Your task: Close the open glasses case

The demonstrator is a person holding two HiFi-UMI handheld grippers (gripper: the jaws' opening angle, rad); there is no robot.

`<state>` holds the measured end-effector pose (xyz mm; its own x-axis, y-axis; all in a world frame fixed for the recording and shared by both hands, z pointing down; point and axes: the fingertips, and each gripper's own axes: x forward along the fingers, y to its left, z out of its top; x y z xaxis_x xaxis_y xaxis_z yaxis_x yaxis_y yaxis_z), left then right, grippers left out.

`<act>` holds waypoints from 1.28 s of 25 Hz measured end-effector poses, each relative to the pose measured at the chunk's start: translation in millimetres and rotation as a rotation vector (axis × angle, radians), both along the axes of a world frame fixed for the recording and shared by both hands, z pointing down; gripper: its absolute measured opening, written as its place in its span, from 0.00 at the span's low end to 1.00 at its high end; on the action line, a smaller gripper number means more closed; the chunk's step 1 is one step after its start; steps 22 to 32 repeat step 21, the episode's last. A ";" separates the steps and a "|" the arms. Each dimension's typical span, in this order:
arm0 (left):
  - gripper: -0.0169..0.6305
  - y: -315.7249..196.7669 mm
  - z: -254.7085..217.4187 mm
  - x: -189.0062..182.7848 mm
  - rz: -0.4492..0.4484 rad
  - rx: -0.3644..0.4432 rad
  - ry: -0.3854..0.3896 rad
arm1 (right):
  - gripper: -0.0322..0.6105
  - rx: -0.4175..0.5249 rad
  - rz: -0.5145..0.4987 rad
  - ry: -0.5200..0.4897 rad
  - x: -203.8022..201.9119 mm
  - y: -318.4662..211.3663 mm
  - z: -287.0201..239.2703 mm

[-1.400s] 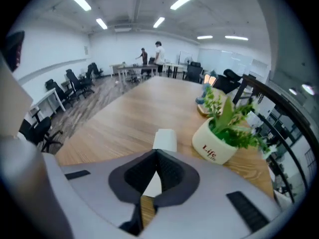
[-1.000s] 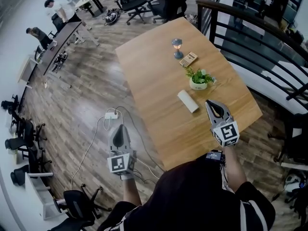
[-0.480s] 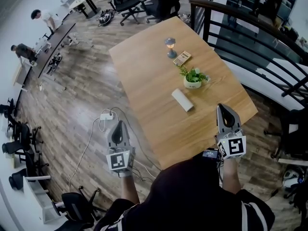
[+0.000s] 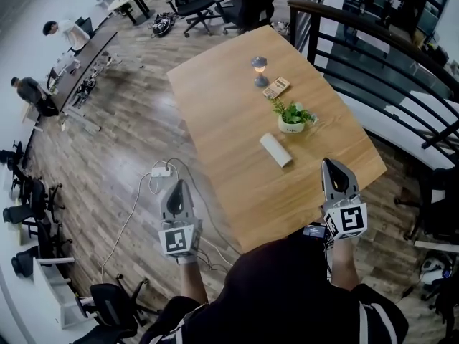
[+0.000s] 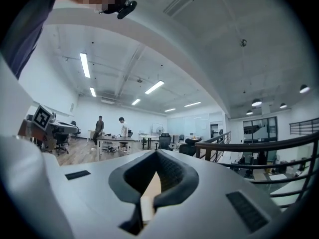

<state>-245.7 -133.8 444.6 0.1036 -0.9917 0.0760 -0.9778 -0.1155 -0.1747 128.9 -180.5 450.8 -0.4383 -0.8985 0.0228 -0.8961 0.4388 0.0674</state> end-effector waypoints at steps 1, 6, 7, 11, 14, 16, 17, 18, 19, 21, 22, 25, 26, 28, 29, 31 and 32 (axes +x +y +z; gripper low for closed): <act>0.03 0.7 -0.5 -1.3 -0.003 0.002 0.002 | 0.07 0.003 0.002 0.006 -0.8 -0.5 -0.1; 0.03 4.7 0.7 -7.1 -0.018 0.004 0.012 | 0.07 0.007 -0.005 0.006 -6.8 -0.6 0.0; 0.03 5.3 0.1 -7.1 -0.019 0.006 0.014 | 0.07 0.008 -0.005 0.005 -7.3 -0.8 -0.8; 0.03 5.4 -0.4 -4.8 -0.018 0.009 0.017 | 0.07 0.017 -0.012 0.006 -9.3 -3.0 -4.5; 0.03 5.2 0.8 -3.7 -0.012 0.010 0.018 | 0.07 0.017 -0.014 0.005 -11.0 -3.7 -2.6; 0.03 6.0 2.1 -2.6 -0.009 0.008 0.016 | 0.07 0.013 -0.015 0.002 -11.0 -2.6 -0.3; 0.03 6.5 2.6 -1.9 -0.007 0.008 0.017 | 0.07 0.013 -0.017 0.002 -11.0 -1.6 -0.1; 0.03 6.9 2.9 -1.1 -0.006 0.008 0.018 | 0.07 0.014 -0.019 0.004 -11.1 -0.6 -0.4; 0.03 7.5 2.9 -0.5 -0.005 0.008 0.019 | 0.07 0.015 -0.020 0.005 -11.2 0.4 -0.6; 0.02 8.7 2.7 0.6 -0.003 0.008 0.020 | 0.07 0.014 -0.020 0.007 -11.2 2.2 -0.7; 0.02 8.7 2.7 0.6 -0.003 0.008 0.020 | 0.07 0.014 -0.020 0.007 -11.2 2.2 -0.7; 0.02 8.7 2.7 0.6 -0.003 0.008 0.020 | 0.07 0.014 -0.020 0.007 -11.2 2.2 -0.7; 0.02 8.7 2.7 0.6 -0.003 0.008 0.020 | 0.07 0.014 -0.020 0.007 -11.2 2.2 -0.7; 0.02 8.7 2.7 0.6 -0.003 0.008 0.020 | 0.07 0.014 -0.020 0.007 -11.2 2.2 -0.7; 0.02 8.7 2.7 0.6 -0.003 0.008 0.020 | 0.07 0.014 -0.020 0.007 -11.2 2.2 -0.7; 0.02 8.7 2.7 0.6 -0.003 0.008 0.020 | 0.07 0.014 -0.020 0.007 -11.2 2.2 -0.7; 0.02 8.7 2.7 0.6 -0.003 0.008 0.020 | 0.07 0.014 -0.020 0.007 -11.2 2.2 -0.7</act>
